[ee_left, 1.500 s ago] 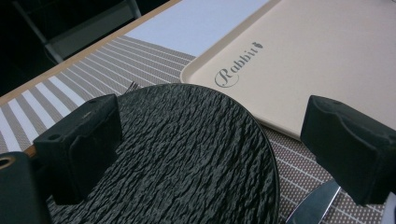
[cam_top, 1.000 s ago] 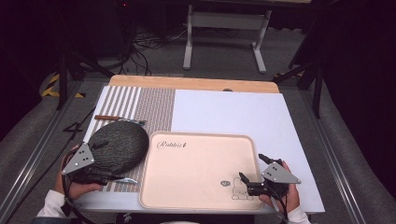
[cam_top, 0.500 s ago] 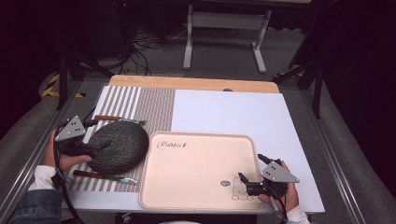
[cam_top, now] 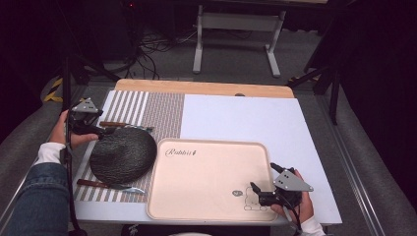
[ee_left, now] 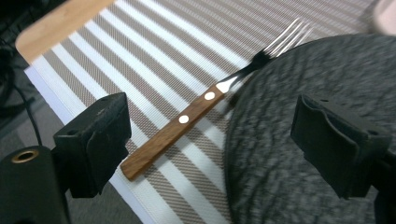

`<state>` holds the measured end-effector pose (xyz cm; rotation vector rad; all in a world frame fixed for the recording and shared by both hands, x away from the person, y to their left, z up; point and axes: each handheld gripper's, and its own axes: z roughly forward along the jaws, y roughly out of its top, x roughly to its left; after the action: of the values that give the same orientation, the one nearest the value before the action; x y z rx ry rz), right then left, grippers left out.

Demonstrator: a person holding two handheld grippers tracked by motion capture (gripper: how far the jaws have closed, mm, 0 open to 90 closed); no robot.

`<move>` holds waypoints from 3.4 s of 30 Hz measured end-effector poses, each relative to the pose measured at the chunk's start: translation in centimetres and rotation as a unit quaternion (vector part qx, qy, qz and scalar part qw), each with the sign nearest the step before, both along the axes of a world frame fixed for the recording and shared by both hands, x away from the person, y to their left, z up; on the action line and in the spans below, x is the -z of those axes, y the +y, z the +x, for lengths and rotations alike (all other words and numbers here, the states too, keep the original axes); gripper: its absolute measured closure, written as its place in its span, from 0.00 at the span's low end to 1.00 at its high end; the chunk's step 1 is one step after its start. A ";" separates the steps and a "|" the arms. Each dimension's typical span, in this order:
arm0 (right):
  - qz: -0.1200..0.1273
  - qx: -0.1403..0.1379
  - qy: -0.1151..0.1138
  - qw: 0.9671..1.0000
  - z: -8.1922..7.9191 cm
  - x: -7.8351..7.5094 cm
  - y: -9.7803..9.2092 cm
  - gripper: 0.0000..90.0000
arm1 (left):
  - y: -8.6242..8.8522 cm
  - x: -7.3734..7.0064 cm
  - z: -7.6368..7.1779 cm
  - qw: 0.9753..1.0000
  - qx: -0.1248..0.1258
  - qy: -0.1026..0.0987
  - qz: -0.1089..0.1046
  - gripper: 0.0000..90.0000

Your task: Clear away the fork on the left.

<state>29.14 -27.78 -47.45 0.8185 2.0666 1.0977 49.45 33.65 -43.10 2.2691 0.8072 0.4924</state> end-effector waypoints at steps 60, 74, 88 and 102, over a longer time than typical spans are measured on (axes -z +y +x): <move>-0.025 -0.009 0.023 0.999 0.4 0.8 0.3 0.09 | -2.5 1.0 3.1 0.997 -0.016 0.018 0.067 0.85; -0.014 -0.008 0.019 1.000 0.3 0.5 0.0 0.09 | -2.3 -0.4 1.0 0.997 -0.056 -0.052 -0.002 0.85; -0.011 -0.005 0.010 1.000 0.2 0.3 0.0 0.09 | -2.7 -2.2 -2.6 0.988 -0.049 -0.116 -0.088 0.85; -0.017 -0.004 0.003 1.000 0.0 0.2 0.2 0.09 | -6.2 -3.6 -7.4 0.982 0.017 -0.154 -0.106 0.85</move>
<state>29.14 -27.62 -47.61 0.7984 2.0889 1.0627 42.01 27.41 -39.51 1.9450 0.6310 0.6886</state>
